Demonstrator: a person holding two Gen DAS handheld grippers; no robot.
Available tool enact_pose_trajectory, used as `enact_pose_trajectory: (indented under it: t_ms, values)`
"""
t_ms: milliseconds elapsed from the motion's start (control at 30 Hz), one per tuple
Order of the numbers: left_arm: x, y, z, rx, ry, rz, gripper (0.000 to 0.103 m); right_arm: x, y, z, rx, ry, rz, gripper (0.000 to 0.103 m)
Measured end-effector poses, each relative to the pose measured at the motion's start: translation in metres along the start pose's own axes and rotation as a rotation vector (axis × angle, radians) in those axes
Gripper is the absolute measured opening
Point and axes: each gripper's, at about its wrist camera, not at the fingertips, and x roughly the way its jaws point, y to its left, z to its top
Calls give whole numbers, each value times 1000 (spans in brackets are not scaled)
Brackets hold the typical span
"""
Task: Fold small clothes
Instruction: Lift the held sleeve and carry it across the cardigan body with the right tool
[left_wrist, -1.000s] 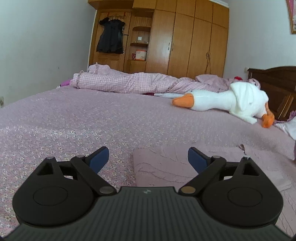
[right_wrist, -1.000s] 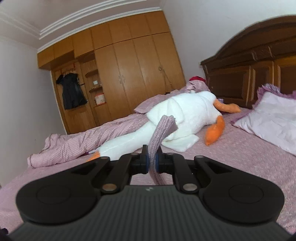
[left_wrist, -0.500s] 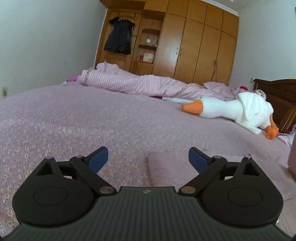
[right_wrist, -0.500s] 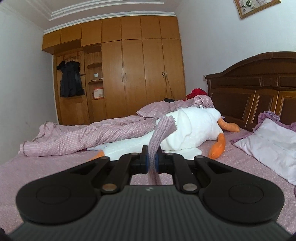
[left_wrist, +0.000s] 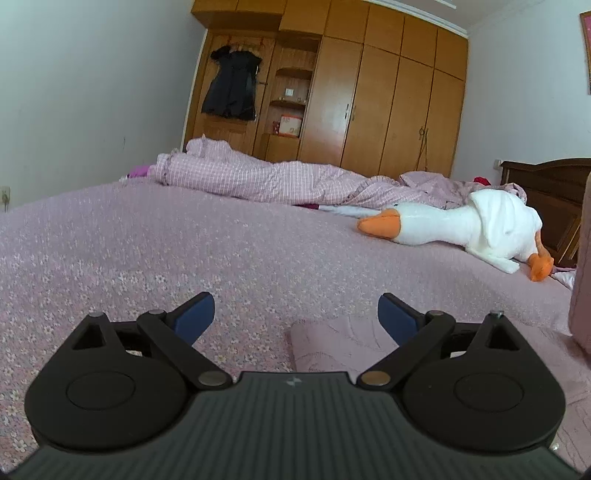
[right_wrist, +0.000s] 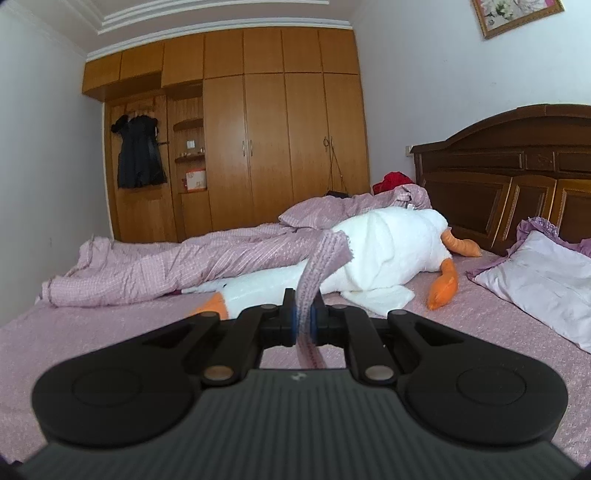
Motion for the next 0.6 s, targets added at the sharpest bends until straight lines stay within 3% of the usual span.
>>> enact_pose_trajectory:
  t_ms: [267,600]
  values:
    - [1,13,0,-49,6,26,99,-6,42,-22,-57,24,38,10]
    - [0,12,4,-50,-1,8,99,-25,82,-66,-126,-25,70,10]
